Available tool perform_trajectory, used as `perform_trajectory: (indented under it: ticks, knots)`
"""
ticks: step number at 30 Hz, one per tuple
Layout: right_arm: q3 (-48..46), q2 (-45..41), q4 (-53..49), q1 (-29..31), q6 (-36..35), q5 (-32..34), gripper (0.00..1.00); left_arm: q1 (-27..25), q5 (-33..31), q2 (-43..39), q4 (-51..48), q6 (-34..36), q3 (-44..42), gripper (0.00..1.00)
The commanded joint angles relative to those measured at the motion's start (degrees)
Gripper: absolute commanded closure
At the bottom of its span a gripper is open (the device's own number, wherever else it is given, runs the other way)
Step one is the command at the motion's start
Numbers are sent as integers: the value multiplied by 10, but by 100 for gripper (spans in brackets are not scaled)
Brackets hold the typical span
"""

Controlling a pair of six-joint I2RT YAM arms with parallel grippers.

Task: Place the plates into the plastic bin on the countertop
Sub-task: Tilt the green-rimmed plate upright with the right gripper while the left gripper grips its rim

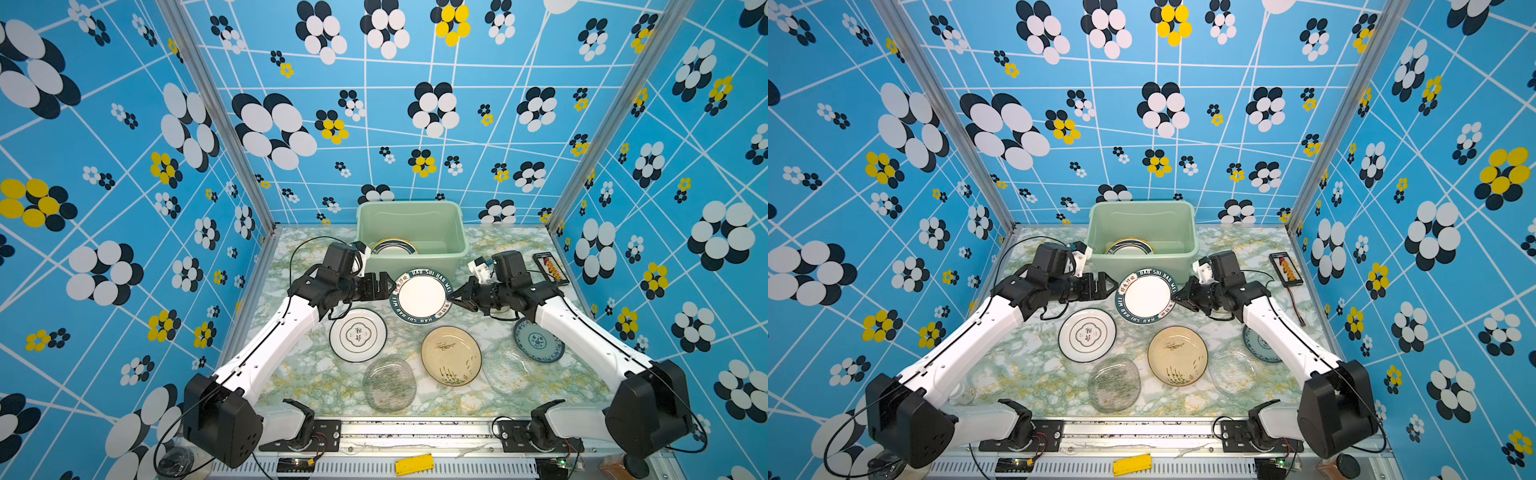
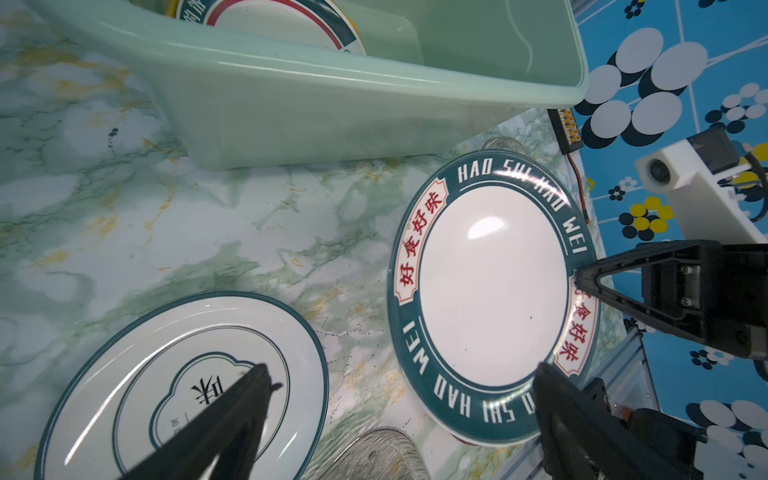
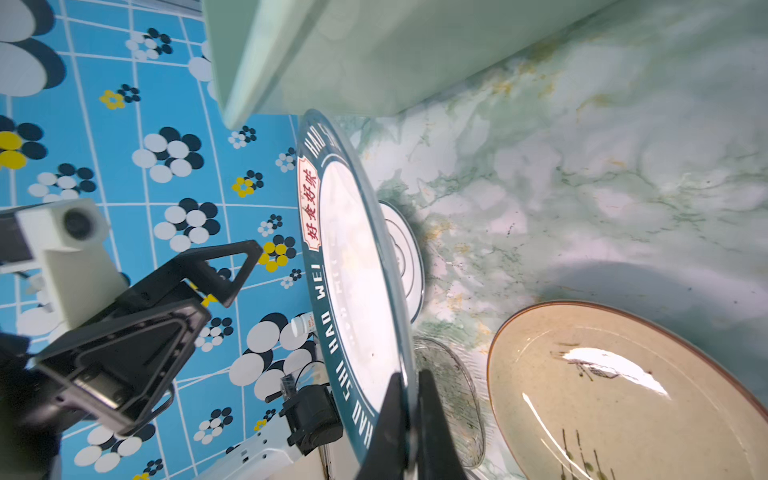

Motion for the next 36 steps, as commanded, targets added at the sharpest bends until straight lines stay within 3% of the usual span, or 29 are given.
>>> perform_trajectory:
  ticks: [1,6,9,16,26,36]
  knots:
    - [32,-46,10,4,22,-48,100,11,87,-33,-12,-24,-27,1]
    - [65,-67,9,29,48,-49,100,24,178,-86,78,-87,-78,6]
    - [85,-65,10,51,57,-40,100,24,201,-94,110,-118,-82,11]
    - [103,-53,35,71,76,-27,100,24,216,-101,126,-136,-69,26]
    - [101,-48,60,81,89,-10,100,25,196,-151,217,-236,-115,60]
    - [94,-48,77,84,102,-5,100,24,186,-168,243,-265,-136,91]
